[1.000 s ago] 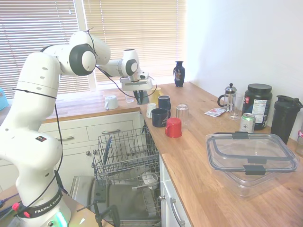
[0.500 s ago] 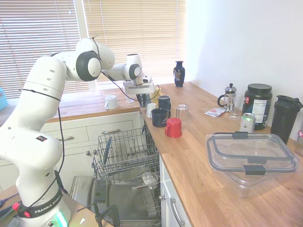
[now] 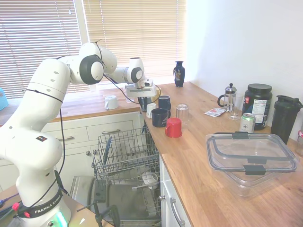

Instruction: Unload a mug from dishwasher

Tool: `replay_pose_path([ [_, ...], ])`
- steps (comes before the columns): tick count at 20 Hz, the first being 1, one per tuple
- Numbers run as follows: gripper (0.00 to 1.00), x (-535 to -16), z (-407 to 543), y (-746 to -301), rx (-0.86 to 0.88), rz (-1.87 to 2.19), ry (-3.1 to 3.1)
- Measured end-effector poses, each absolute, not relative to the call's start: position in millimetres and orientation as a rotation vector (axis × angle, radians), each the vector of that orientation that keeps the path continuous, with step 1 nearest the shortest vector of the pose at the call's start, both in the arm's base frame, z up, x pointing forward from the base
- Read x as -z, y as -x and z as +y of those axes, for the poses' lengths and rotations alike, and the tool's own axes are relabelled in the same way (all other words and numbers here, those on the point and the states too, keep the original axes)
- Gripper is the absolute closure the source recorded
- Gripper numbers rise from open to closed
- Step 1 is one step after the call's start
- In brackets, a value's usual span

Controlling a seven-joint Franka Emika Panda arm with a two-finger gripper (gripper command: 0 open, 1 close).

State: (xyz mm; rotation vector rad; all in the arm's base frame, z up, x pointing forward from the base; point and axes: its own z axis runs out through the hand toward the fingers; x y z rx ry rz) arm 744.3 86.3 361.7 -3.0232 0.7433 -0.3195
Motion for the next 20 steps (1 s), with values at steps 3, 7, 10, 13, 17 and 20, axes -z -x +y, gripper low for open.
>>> replay_pose_path([
  [3,1.00,-358.0,87.5,-744.7,0.313,0.743,3.025],
  [7,1.00,-352.9,88.0,-749.2,0.314,0.750,3.023],
  [10,1.00,-351.2,89.1,-753.7,0.305,0.780,3.017],
  [13,0.00,-353.2,85.2,-758.9,0.292,0.804,3.011],
  [17,0.00,-354.8,79.4,-765.2,0.272,0.829,3.008],
  [20,0.00,-360.7,79.4,-767.9,0.278,0.831,3.006],
])
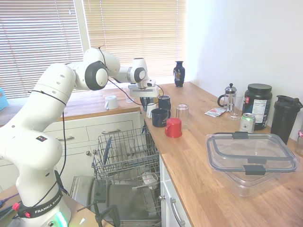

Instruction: Unload a mug from dishwasher

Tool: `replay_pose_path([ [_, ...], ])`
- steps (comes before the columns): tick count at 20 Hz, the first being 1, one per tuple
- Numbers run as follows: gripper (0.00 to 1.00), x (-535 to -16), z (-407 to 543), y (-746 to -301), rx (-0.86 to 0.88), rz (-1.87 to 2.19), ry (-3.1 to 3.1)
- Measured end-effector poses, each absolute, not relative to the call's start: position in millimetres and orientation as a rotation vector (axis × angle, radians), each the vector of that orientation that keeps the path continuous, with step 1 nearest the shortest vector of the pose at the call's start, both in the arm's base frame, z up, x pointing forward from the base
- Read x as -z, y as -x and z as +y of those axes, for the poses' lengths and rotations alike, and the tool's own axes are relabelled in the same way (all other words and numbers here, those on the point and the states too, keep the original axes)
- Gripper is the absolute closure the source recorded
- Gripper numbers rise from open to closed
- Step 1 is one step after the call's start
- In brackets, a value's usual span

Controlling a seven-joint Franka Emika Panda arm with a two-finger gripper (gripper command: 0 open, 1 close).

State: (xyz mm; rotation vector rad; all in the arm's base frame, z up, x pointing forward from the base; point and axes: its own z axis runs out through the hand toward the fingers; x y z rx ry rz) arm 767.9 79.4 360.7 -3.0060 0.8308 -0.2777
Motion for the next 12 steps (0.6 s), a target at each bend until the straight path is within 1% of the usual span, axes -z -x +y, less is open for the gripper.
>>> replay_pose_path([
  [8,0.00,-370.4,83.3,-769.1,0.301,0.822,2.999],
  [12,0.00,-389.3,86.1,-768.2,0.344,0.812,2.984],
])
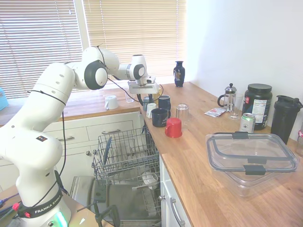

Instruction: Unload a mug from dishwasher

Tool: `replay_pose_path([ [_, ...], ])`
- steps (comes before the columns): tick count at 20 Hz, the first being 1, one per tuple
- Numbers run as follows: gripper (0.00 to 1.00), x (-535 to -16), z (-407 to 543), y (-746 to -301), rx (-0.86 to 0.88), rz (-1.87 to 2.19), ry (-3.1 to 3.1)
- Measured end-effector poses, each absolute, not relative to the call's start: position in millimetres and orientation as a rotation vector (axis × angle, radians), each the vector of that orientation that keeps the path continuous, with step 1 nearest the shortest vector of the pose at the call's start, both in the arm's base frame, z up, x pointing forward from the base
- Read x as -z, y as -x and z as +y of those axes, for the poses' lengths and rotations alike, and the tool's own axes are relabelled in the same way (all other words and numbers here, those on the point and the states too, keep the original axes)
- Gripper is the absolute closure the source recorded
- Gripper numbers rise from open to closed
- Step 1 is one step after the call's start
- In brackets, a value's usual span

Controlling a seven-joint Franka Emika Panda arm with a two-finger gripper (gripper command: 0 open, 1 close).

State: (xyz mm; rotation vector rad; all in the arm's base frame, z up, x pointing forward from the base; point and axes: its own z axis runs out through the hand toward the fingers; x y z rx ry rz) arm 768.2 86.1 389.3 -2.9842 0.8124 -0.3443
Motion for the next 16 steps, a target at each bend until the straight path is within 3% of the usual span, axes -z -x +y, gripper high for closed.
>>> replay_pose_path([
  [7,0.00,-439.3,91.0,-740.3,0.456,0.786,2.921],
  [12,0.00,-499.4,83.1,-696.0,0.532,0.761,2.876],
  [16,0.00,-505.2,78.5,-655.9,0.511,0.742,2.893],
])
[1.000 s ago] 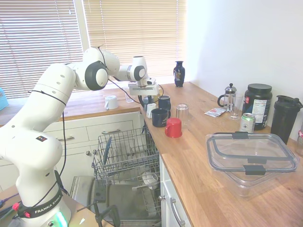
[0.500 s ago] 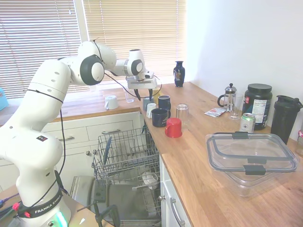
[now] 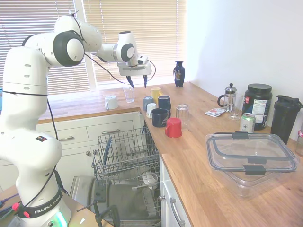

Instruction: Unload a mug from dishwasher

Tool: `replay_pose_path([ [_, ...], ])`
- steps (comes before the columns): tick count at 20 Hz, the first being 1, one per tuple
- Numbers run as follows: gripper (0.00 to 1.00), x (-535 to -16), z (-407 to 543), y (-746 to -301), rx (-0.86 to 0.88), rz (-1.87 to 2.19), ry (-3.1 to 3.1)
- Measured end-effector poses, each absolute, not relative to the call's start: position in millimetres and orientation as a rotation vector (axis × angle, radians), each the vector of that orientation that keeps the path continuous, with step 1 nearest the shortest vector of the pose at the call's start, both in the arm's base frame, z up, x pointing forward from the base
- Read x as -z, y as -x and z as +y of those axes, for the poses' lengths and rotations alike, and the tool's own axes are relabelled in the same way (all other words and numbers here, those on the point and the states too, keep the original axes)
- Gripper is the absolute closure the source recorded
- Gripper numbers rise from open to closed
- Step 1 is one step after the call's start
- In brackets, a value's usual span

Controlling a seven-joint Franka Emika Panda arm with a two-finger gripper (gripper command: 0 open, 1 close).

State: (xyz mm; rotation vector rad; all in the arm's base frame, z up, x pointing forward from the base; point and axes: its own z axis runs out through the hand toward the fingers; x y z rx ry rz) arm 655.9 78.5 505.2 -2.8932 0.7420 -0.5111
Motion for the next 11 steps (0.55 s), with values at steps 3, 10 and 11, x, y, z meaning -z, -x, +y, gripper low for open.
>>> replay_pose_path([
  [3,0.00,-479.3,72.6,-631.2,0.478,0.748,2.914],
  [10,0.00,-391.9,39.8,-569.6,0.452,0.823,2.908],
  [11,0.00,-378.5,39.3,-558.1,0.450,0.826,2.906],
])
